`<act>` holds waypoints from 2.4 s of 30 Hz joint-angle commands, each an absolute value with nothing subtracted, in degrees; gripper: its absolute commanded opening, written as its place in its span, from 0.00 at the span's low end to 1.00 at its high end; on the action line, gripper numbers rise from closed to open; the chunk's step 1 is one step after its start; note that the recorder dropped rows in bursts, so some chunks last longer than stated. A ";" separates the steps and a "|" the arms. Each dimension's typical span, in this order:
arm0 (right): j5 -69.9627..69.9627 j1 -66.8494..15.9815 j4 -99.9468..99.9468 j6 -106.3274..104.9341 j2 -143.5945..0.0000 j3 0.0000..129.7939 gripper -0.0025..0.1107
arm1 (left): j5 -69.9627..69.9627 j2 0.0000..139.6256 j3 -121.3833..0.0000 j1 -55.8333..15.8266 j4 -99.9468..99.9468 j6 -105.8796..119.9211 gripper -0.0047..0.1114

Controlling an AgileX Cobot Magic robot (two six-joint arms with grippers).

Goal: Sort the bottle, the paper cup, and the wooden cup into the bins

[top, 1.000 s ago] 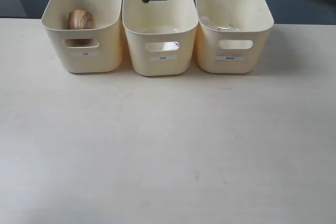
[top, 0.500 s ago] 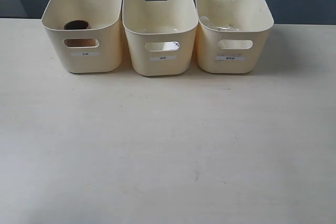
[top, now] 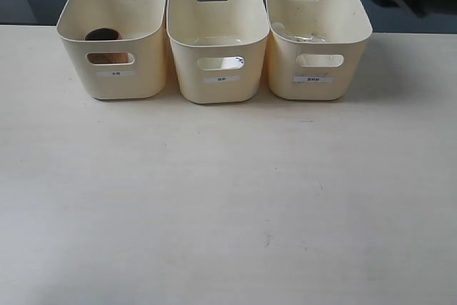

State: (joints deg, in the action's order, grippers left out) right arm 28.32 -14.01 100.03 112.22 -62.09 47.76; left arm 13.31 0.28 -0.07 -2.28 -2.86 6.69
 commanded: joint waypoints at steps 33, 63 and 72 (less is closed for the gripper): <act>5.70 -11.34 99.95 111.08 -16.30 0.00 0.02 | 13.26 0.00 0.00 -2.47 -2.71 6.58 0.04; 17.78 6.25 99.95 106.17 0.00 0.00 0.02 | 13.26 0.00 0.00 -2.47 -2.71 6.58 0.04; 21.25 6.25 99.95 105.97 0.00 0.00 0.02 | 13.26 0.00 0.00 -2.47 -2.71 6.58 0.04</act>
